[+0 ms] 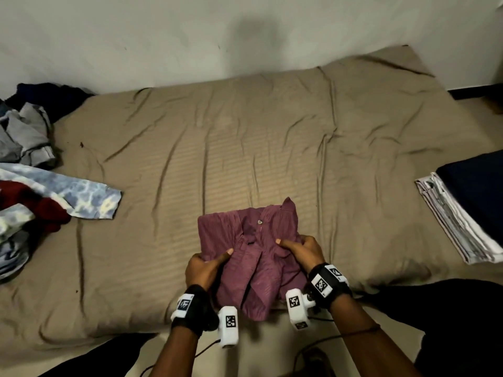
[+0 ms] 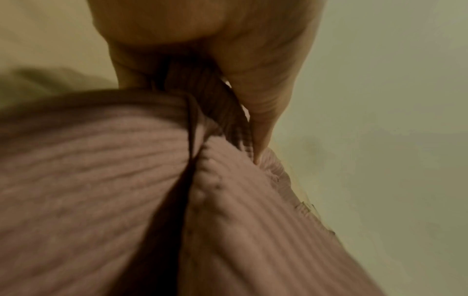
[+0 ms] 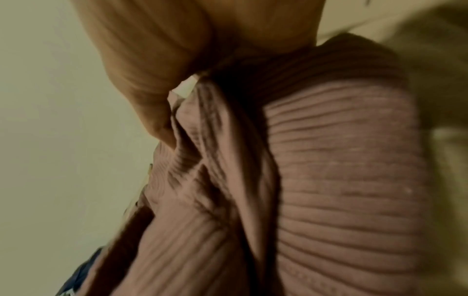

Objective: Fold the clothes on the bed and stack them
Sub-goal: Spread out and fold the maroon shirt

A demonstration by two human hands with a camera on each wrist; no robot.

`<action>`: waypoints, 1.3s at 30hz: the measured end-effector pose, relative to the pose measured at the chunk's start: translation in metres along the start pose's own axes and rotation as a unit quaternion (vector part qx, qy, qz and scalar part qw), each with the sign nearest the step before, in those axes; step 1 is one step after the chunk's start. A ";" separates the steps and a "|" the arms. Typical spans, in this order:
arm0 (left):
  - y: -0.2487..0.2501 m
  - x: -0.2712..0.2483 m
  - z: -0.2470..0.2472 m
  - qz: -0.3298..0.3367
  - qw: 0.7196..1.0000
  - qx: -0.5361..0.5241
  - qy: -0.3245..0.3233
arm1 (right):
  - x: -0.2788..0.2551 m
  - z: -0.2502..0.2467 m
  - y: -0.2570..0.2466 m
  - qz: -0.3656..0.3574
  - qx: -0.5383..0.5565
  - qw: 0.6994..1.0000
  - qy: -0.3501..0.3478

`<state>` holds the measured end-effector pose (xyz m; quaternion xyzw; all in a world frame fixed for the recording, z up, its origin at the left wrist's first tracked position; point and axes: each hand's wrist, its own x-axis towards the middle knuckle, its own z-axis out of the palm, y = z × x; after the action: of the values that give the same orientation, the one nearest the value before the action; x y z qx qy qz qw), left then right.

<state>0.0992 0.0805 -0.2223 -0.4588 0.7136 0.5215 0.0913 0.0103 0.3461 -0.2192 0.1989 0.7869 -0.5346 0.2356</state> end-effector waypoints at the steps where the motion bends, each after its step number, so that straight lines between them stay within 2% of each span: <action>1: -0.001 0.003 -0.001 0.003 1.000 -0.016 -0.008 | -0.002 0.000 -0.001 -0.013 -0.002 1.000 -0.012; 4: 0.006 -0.002 0.000 0.013 0.998 -0.013 -0.057 | -0.012 0.001 -0.003 -0.042 -0.036 0.998 -0.031; 7: 0.017 -0.016 0.005 0.018 0.994 0.055 -0.093 | -0.010 -0.001 -0.001 -0.052 -0.056 0.996 -0.056; 9: 0.025 -0.024 0.004 0.018 0.990 0.079 -0.114 | -0.004 -0.002 0.001 -0.046 -0.025 0.996 -0.073; 14: 0.041 -0.041 0.004 0.009 0.983 -0.061 -0.170 | -0.007 -0.017 -0.008 0.006 0.168 0.980 -0.108; 17: 0.064 -0.070 0.017 0.011 0.968 -0.137 -0.212 | -0.015 -0.046 -0.022 -0.007 0.237 0.965 -0.110; 20: 0.101 -0.102 0.055 0.039 0.955 -0.171 -0.240 | -0.026 -0.111 -0.043 -0.051 0.298 0.950 -0.082; 22: 0.135 -0.129 0.095 0.077 0.946 -0.175 -0.260 | -0.034 -0.172 -0.060 -0.075 0.316 0.944 -0.055; 27: 0.233 -0.225 0.230 0.185 0.900 -0.216 -0.330 | -0.048 -0.366 -0.090 -0.133 0.308 0.941 0.039; 29: 0.262 -0.258 0.290 0.242 0.890 -0.227 -0.314 | -0.048 -0.444 -0.097 -0.145 0.301 0.940 0.066; 32: 0.283 -0.293 0.374 0.351 0.888 -0.163 -0.248 | -0.039 -0.541 -0.098 -0.162 0.291 0.938 0.093; 34: 0.292 -0.309 0.420 0.375 0.887 -0.112 -0.243 | -0.015 -0.585 -0.090 -0.160 0.264 0.944 0.118; 37: 0.290 -0.309 0.468 0.349 0.895 0.019 -0.276 | 0.040 -0.618 -0.053 -0.103 0.173 0.967 0.155; 39: 0.279 -0.294 0.486 0.314 0.885 0.130 -0.319 | 0.081 -0.627 -0.018 -0.070 0.056 0.989 0.121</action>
<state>-0.1139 0.6575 -0.0729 -0.0039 0.8139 0.5438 0.2046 -0.1650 0.9309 -0.0539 0.2191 0.7904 -0.5650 0.0890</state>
